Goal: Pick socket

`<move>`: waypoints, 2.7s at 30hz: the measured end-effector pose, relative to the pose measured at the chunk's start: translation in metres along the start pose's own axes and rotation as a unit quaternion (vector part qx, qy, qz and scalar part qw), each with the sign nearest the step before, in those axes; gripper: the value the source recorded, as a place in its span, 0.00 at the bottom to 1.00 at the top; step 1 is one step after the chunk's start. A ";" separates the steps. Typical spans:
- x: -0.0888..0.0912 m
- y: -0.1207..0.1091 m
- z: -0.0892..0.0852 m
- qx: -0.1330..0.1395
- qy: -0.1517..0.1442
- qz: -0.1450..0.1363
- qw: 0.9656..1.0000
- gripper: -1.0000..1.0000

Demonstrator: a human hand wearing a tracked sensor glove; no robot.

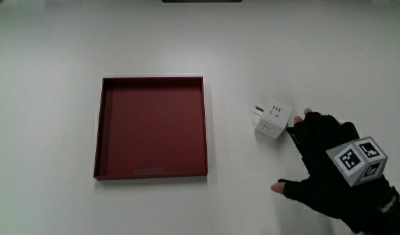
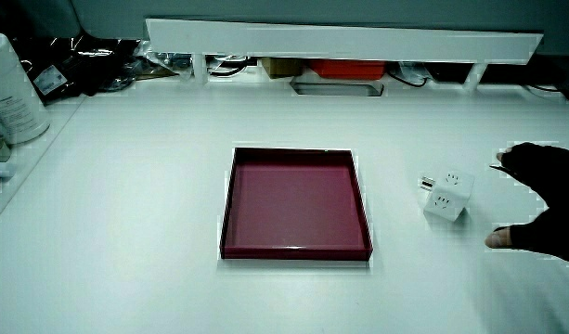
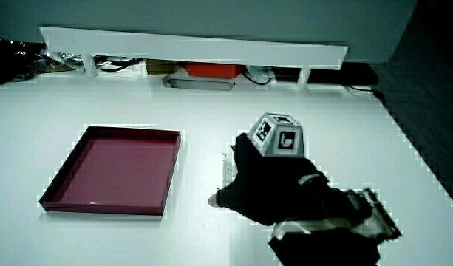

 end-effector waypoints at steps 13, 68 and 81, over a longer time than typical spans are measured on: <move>0.023 0.051 0.005 -0.028 0.081 -0.035 0.996 0.50; 0.062 0.125 -0.042 -0.021 0.175 -0.081 0.981 0.98; 0.018 0.113 -0.014 0.008 0.166 -0.006 0.986 1.00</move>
